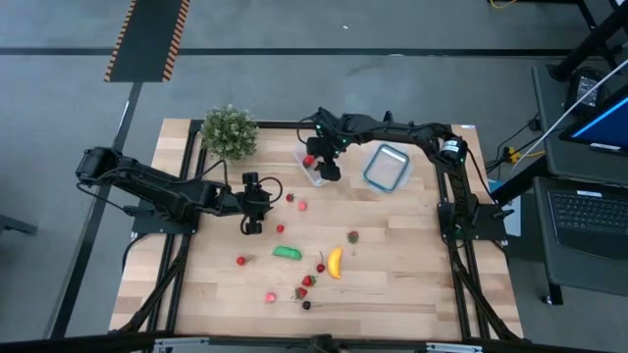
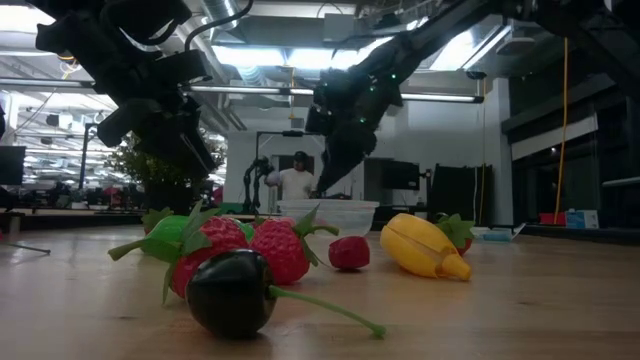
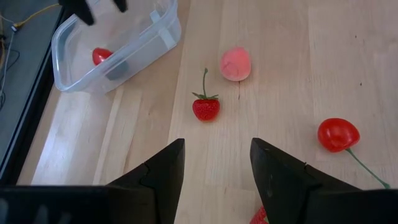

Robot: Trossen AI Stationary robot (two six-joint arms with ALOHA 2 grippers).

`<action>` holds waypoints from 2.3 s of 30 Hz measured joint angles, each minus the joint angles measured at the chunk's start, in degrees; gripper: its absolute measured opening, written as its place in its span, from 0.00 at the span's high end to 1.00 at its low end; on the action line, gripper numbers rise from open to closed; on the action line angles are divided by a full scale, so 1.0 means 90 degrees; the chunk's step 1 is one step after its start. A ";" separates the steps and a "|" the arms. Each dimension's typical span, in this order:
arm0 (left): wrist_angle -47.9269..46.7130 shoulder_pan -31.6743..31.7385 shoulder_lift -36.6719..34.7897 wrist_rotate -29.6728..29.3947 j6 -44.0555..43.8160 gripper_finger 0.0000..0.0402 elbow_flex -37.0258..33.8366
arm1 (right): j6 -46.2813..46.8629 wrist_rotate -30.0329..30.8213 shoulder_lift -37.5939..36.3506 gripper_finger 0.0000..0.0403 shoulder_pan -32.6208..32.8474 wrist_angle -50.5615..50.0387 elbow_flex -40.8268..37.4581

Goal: Pick and placing Produce into tupperware
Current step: Put the green pea into the transparent container

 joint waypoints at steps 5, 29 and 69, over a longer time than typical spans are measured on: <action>0.0001 0.0000 0.0000 -0.0074 -0.0002 0.56 0.0000 | 0.0524 -0.0003 0.0000 0.46 0.0002 -0.0016 0.0264; 0.0100 -0.0006 0.0000 -0.0146 -0.0052 0.56 0.0000 | 0.0762 -0.0122 -0.1027 0.46 0.0501 -0.1346 0.0667; 0.1428 0.0121 0.0002 0.0975 -0.0338 0.56 0.0000 | 0.3124 0.2004 -0.7867 0.46 0.2552 0.5375 -0.8320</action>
